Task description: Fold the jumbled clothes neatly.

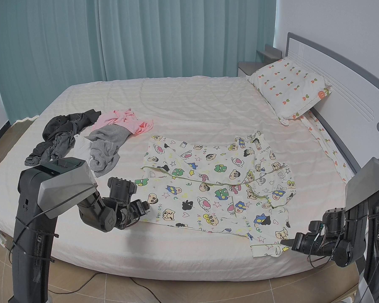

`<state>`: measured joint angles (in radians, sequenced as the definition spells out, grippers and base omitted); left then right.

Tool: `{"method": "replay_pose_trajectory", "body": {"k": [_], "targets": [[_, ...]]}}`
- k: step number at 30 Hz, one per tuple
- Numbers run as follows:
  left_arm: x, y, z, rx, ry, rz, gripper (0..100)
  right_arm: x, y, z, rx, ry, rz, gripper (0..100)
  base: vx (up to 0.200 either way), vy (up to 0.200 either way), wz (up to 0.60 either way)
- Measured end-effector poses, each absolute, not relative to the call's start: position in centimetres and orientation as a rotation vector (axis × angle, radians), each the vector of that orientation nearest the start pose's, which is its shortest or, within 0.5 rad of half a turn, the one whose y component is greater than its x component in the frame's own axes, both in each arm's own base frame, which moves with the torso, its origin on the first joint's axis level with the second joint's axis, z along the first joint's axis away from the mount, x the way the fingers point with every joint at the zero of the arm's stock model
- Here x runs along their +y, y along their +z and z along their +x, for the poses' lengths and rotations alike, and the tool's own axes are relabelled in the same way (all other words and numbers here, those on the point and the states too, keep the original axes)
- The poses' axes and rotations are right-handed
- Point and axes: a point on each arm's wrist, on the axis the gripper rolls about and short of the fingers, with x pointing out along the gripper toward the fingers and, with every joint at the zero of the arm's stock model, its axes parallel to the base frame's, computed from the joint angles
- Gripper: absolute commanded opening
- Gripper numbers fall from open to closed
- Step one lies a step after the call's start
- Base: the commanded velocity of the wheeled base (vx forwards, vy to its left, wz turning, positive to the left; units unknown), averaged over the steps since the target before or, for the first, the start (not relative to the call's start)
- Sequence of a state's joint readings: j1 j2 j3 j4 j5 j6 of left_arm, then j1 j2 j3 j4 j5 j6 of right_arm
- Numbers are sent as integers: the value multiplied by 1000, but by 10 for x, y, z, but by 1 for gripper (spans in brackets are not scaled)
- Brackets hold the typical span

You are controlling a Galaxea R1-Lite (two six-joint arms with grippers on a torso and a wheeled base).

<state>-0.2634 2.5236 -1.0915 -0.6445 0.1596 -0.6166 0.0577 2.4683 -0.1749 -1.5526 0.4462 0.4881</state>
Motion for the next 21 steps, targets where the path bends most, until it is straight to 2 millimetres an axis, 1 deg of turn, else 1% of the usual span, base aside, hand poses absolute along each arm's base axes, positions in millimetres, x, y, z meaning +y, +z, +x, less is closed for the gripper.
{"method": "replay_pose_trajectory", "body": {"k": [12,17,21], "targets": [[-105,-61,403,770,141,-419,0,23,-61,248,841,292,601,0,0,0,0],[-103,-65,397,813,169,-398,0,22,-61,245,851,290,605,0,0,0,0],[-102,-62,394,817,197,-388,0,22,-60,240,861,297,582,0,0,0,0]]}}
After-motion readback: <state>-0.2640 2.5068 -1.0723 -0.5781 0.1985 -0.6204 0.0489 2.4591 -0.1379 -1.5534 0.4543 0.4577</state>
